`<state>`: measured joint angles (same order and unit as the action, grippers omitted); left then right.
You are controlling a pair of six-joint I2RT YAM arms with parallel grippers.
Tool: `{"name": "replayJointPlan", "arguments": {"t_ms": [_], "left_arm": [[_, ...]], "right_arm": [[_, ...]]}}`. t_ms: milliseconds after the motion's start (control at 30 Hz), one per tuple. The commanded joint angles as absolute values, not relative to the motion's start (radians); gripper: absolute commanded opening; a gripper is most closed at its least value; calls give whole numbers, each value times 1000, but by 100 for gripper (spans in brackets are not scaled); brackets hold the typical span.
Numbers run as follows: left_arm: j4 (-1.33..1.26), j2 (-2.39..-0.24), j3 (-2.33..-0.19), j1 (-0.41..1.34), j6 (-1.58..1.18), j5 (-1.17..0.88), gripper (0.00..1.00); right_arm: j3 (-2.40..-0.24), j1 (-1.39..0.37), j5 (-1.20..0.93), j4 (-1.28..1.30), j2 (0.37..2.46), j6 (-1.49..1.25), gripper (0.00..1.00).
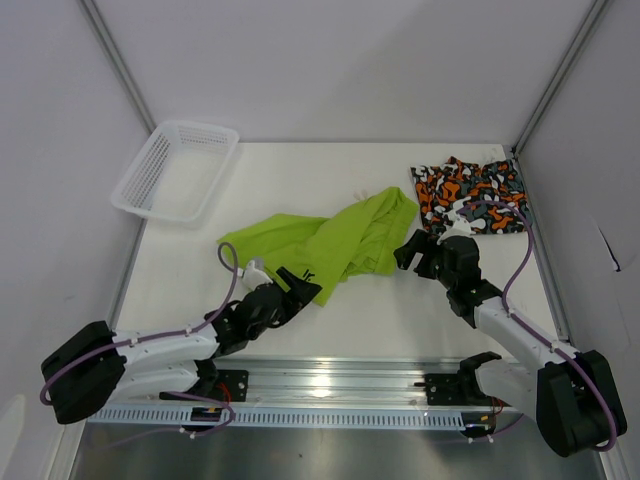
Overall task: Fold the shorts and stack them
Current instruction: Flatten the shorts out
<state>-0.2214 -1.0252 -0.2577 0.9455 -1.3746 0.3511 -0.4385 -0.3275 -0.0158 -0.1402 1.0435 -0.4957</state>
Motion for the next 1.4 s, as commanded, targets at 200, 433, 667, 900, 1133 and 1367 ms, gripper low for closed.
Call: {"name": "replayJointPlan", "arguments": {"t_ms": [200, 433, 667, 900, 1133, 1367], "left_arm": [[-344, -1126, -285, 940, -1522, 413, 81], [-318, -1140, -288, 940, -1552, 426, 80], [-377, -1233, -310, 942, -1563, 420, 77], [-428, -1301, -319, 945, -1585, 439, 70], [-445, -1301, -324, 945, -1572, 471, 59], [-515, -1338, -327, 943, -1565, 477, 53]], "right_arm": [[-433, -337, 0, -176, 1046, -477, 93], [-433, -339, 0, -178, 1042, -479, 93], [-431, -342, 29, -173, 1035, -479, 93], [-428, -341, 35, -170, 1025, -479, 93], [-428, -341, 34, -169, 1023, -480, 93], [-428, -341, 35, -166, 1023, -479, 93]]}}
